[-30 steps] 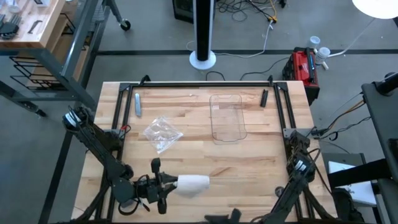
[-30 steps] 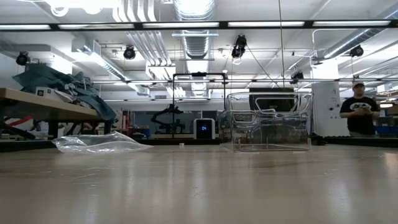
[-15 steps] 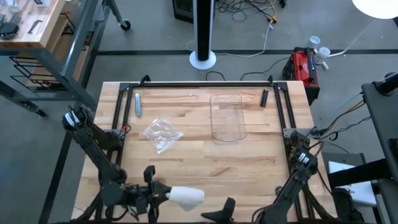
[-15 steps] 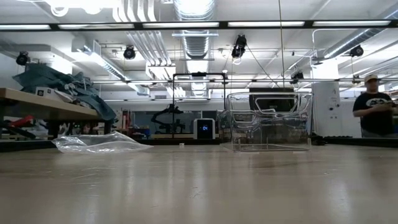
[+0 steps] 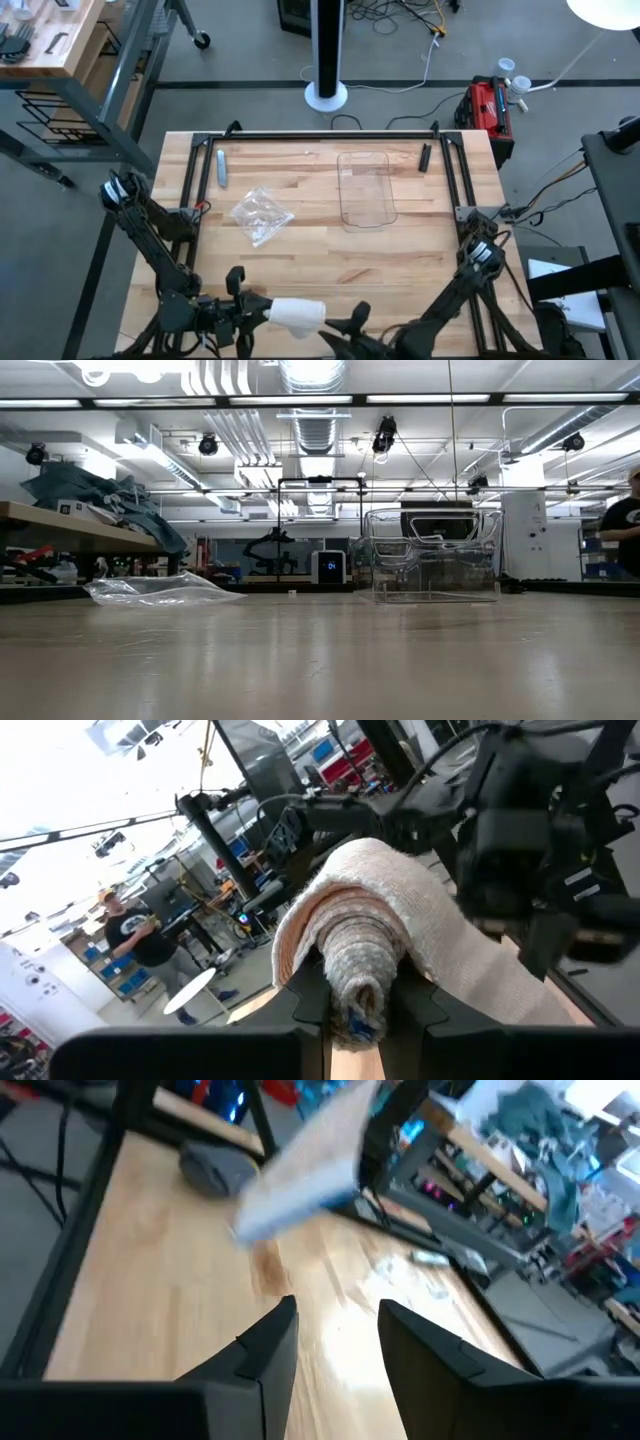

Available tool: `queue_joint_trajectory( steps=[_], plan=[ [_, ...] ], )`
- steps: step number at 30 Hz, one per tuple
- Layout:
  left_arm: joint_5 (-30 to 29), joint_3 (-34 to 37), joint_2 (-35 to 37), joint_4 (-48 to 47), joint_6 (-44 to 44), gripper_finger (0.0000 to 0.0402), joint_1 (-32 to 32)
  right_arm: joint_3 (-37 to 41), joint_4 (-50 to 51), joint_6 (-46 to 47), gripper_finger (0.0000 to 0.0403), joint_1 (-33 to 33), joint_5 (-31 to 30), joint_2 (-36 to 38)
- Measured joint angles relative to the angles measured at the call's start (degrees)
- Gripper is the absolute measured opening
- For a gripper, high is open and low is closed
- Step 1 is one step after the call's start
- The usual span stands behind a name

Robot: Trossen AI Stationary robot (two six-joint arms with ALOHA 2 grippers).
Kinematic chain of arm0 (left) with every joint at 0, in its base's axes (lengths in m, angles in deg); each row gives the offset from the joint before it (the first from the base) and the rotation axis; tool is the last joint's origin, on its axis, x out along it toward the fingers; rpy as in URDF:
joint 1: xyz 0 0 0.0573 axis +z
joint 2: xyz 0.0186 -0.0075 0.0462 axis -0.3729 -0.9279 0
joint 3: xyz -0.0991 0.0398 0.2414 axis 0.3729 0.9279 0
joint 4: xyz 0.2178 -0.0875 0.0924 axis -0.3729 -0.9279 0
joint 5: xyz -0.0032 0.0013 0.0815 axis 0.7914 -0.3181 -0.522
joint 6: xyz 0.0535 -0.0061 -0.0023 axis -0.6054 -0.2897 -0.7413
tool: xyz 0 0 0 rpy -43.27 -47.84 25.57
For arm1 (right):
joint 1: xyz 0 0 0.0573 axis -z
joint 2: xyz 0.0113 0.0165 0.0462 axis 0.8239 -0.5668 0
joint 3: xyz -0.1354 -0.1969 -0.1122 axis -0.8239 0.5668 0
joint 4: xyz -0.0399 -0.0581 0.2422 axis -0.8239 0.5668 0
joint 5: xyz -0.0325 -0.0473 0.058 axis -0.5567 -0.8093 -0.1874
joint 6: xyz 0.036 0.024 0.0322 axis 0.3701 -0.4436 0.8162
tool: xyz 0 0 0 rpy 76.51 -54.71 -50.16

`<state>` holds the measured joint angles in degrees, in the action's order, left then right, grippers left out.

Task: Roll bandage
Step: Roll the brown bandage

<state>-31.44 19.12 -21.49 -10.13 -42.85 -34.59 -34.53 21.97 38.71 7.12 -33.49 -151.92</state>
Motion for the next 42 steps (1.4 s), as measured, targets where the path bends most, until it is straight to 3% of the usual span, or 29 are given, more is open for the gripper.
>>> queue_joint_trajectory(
  steps=[5,8,12,19,26,29,33,37,42],
  plan=[
    [0.00,0.00,0.02,-0.02,0.01,0.0036,0.00,4.75,-22.43,-13.69,0.0139,-0.02,2.27,0.00],
    [0.00,0.00,0.02,0.00,0.11,0.0036,0.01,5.78,-28.59,-15.18,0.0145,0.22,2.39,0.45],
    [-1.41,0.00,0.02,0.02,0.20,0.0036,0.00,5.11,-32.01,-7.40,0.0155,2.07,5.72,1.07],
    [-4.50,0.00,0.02,-0.28,0.20,0.0036,0.02,3.03,-31.95,2.55,0.0181,5.24,20.41,1.09],
    [-4.44,0.00,-0.04,-0.44,0.13,0.0036,-0.09,3.00,-32.67,3.79,0.0196,5.35,20.38,1.09],
    [-4.03,0.00,-0.07,-0.65,0.11,0.0036,-0.09,2.81,-34.86,3.06,0.0192,5.63,16.86,1.09],
    [-2.80,0.02,-0.11,-0.66,0.09,0.0036,-0.11,2.78,-37.02,-0.08,0.0144,6.38,15.10,1.09],
    [-2.82,0.02,-0.11,-0.80,0.04,0.0037,-0.33,2.78,-37.08,-4.39,0.0027,5.74,14.87,1.09],
    [-3.78,0.15,-0.11,-1.77,0.02,0.0037,-0.35,1.73,-39.26,-7.91,0.0003,3.34,20.77,1.09]
  ],
)
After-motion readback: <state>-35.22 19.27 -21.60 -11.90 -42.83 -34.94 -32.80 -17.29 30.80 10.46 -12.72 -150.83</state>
